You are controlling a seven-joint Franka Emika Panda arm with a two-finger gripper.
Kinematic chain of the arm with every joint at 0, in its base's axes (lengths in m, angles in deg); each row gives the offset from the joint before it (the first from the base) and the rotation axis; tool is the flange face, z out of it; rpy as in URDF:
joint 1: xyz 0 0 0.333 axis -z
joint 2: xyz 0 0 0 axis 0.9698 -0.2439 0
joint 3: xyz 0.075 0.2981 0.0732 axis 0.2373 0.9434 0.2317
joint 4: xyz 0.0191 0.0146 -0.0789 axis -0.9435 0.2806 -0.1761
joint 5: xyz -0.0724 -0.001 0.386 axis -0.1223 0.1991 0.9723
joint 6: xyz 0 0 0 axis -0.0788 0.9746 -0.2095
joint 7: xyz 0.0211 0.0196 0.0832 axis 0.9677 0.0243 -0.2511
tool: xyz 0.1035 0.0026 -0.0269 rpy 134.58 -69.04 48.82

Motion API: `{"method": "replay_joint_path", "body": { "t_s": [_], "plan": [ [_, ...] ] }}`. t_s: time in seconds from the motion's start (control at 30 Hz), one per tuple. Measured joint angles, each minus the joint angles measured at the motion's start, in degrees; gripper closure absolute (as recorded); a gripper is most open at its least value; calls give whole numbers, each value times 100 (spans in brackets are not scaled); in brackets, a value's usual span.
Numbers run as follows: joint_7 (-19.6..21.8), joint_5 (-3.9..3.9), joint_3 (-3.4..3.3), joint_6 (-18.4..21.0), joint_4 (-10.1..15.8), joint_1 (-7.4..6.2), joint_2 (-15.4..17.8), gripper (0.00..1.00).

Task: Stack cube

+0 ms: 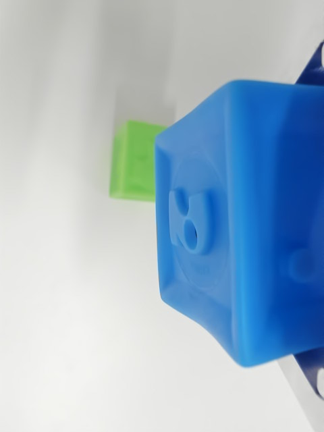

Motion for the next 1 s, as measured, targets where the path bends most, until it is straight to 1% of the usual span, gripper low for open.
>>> {"method": "replay_joint_path", "body": {
  "t_s": [0.77,0.87,1.0],
  "plan": [
    [-1,44,-109,168,-152,273,16,100],
    [-1,44,-109,115,-136,276,-29,100],
    [-1,44,-108,-56,-97,276,-187,100]
  ]
}}
